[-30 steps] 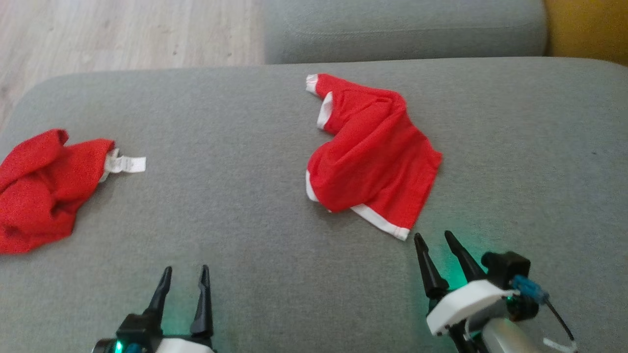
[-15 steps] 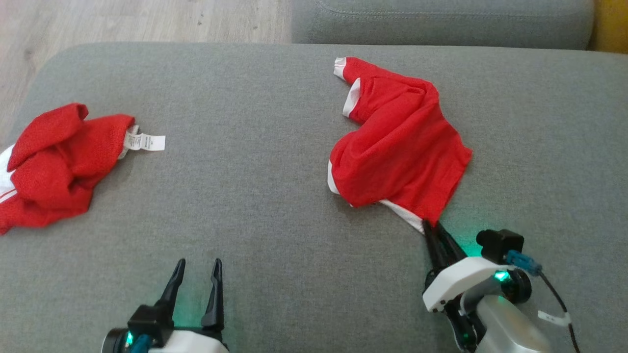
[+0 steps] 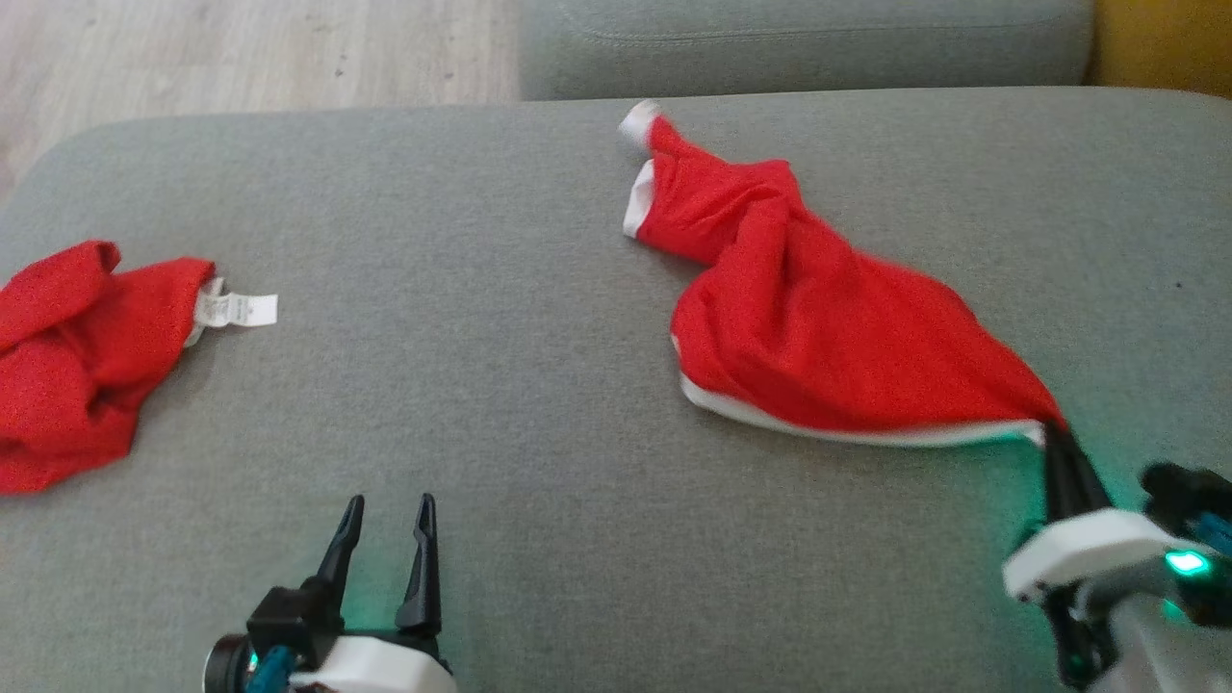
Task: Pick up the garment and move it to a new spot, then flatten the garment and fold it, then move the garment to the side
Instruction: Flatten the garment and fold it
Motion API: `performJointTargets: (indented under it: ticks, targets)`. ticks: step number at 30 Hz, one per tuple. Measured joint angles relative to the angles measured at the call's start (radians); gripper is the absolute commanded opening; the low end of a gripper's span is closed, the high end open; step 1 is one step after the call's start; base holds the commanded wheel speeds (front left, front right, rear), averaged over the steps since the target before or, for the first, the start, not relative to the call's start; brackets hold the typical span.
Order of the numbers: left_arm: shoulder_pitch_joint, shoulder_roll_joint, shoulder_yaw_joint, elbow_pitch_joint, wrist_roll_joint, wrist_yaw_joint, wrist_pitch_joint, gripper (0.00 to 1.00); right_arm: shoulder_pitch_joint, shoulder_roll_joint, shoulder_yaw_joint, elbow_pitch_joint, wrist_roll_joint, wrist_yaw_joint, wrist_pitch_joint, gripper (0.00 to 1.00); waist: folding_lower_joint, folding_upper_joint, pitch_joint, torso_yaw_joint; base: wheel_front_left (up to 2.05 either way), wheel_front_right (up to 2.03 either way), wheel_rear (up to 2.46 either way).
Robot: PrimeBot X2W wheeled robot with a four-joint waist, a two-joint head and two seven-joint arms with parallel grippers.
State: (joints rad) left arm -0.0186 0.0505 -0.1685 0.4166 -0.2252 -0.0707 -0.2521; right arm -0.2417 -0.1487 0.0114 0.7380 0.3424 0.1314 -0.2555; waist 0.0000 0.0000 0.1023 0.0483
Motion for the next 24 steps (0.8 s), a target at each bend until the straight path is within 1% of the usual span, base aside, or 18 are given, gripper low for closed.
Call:
performJointTargets:
  ticks: [6, 7, 8, 11, 12, 13, 15, 18, 21, 24]
  targets:
    - [0.0, 0.0, -0.032, 0.002, -0.013, 0.001, 0.0, 1.0, 0.051, -0.011, -0.169, -0.013, -0.12, 0.0, 0.0, 0.0, 0.0, 0.0, -0.007, -0.033, 0.0, 0.0, 0.0]
    - [0.0, 0.0, -0.04, 0.002, -0.013, 0.0, 0.0, 1.0, 0.05, -0.007, -0.197, -0.017, -0.145, 0.0, 0.0, 0.81, 0.0, 0.0, -0.007, -0.036, 0.0, 0.0, 0.0]
    - [0.0, 0.0, -0.051, 0.003, -0.013, 0.0, 0.0, 1.0, 0.05, 0.004, -0.217, -0.029, -0.165, 0.0, 0.0, 1.0, 0.0, 0.0, -0.006, -0.039, 0.0, 0.0, 0.0]
    - [-0.005, 0.0, -0.086, 0.003, -0.03, -0.002, 0.0, 1.0, 0.05, 0.051, -0.223, -0.086, -0.21, 0.0, 0.0, 1.0, 0.0, 0.0, 0.003, -0.048, 0.0, 0.0, 0.0]
    - [-0.011, 0.0, -0.1, 0.002, -0.037, -0.01, 0.0, 1.0, 0.05, 0.068, -0.221, -0.108, -0.219, 0.0, 0.0, 1.0, 0.0, 0.0, 0.008, -0.052, 0.0, 0.0, 0.0]
    - [-0.037, 0.0, -0.139, 0.002, -0.053, -0.02, 0.0, 1.0, 0.048, 0.086, -0.211, -0.149, -0.231, 0.0, 0.0, 1.0, 0.0, 0.0, 0.02, -0.061, 0.0, 0.0, 0.0]
    - [-0.083, 0.0, -0.189, 0.001, -0.082, -0.035, 0.0, 1.0, 0.048, 0.09, -0.199, -0.186, -0.231, 0.0, 0.0, 1.0, 0.0, 0.0, 0.035, -0.071, 0.0, 0.0, 0.0]
    - [-0.179, -0.001, -0.269, 0.009, -0.134, -0.053, 0.0, 1.0, 0.044, 0.092, -0.148, -0.214, -0.227, 0.0, 0.0, 1.0, 0.0, 0.0, 0.062, -0.092, 0.0, 0.0, 0.0]
    - [-0.291, -0.002, -0.334, 0.049, -0.186, -0.054, 0.0, 1.0, 0.03, 0.101, -0.091, -0.226, -0.217, 0.0, 0.0, 1.0, 0.0001, 0.0, 0.089, -0.123, 0.0, 0.0, 0.0]
    - [-0.395, 0.0, -0.439, 0.109, -0.251, -0.054, 0.0, 1.0, 0.011, 0.102, -0.041, -0.24, -0.188, 0.0, 0.0, 1.0, 0.0001, 0.0, 0.115, -0.156, 0.0, 0.0, 0.0]
